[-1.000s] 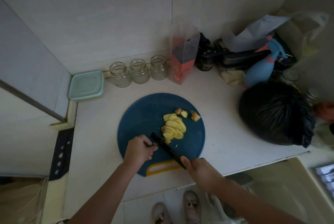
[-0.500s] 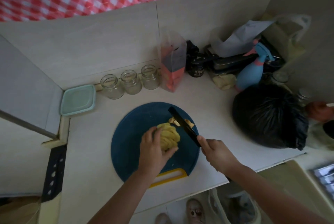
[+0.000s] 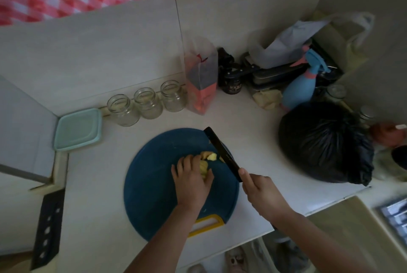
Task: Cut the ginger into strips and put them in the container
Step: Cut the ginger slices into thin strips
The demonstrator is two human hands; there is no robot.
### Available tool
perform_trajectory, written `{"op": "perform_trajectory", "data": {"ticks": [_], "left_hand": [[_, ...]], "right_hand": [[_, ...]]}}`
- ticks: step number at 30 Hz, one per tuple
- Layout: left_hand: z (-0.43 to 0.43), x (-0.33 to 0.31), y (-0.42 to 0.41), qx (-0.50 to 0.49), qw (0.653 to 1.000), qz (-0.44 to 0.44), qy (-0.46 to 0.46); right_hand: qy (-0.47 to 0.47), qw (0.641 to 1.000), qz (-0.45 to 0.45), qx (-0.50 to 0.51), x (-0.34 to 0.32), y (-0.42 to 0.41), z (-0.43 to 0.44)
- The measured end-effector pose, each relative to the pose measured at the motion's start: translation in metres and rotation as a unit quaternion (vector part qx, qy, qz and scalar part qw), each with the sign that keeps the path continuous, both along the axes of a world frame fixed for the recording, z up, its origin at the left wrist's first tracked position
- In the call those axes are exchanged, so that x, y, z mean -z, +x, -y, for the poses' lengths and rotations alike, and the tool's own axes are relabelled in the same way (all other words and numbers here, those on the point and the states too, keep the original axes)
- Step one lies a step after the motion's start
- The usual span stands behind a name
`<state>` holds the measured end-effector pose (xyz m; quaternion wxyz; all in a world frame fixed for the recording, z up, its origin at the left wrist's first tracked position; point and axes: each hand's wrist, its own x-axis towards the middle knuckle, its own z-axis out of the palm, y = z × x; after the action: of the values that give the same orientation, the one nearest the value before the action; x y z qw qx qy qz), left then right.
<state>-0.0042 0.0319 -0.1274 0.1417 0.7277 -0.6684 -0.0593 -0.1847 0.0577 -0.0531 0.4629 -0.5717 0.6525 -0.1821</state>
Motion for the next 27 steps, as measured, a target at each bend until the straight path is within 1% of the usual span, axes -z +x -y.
{"op": "perform_trajectory", "data": {"ticks": [7, 9, 11, 14, 16, 18, 21, 23, 25, 27], "left_hand": [[-0.005, 0.005, 0.028, 0.063, 0.996, 0.016, -0.064], [-0.008, 0.002, 0.042, 0.056, 0.996, 0.02, -0.062], [-0.009, 0.001, 0.059, 0.026, 0.997, 0.013, -0.066], [-0.008, -0.005, 0.073, 0.005, 1.0, 0.01, -0.022], [-0.001, -0.015, 0.07, -0.004, 0.999, 0.023, 0.023], [0.01, -0.026, 0.062, -0.002, 0.998, 0.015, 0.053], [0.03, -0.041, 0.046, 0.074, 0.994, -0.056, 0.059], [0.042, -0.048, 0.035, 0.137, 0.981, -0.098, 0.1], [0.051, -0.049, 0.027, 0.179, 0.967, -0.109, 0.144], [0.055, -0.047, 0.024, 0.19, 0.962, -0.109, 0.161]], "right_hand": [[-0.001, 1.0, -0.027, 0.013, -0.001, -0.006, 0.002], [0.0, 0.999, -0.03, 0.017, 0.0, -0.007, 0.002], [-0.002, 0.999, -0.037, 0.022, 0.001, -0.008, 0.003], [-0.002, 0.998, -0.058, 0.032, 0.002, -0.009, 0.007], [0.001, 0.997, -0.07, 0.037, 0.003, -0.011, 0.009], [0.013, 0.996, -0.068, 0.048, 0.003, -0.013, 0.01], [0.032, 0.996, -0.054, 0.061, 0.001, -0.018, 0.007], [0.037, 0.996, -0.051, 0.062, 0.0, -0.02, 0.005], [0.038, 0.997, -0.049, 0.056, 0.002, -0.019, 0.002], [0.034, 0.997, -0.045, 0.046, 0.003, -0.018, 0.0]]}}
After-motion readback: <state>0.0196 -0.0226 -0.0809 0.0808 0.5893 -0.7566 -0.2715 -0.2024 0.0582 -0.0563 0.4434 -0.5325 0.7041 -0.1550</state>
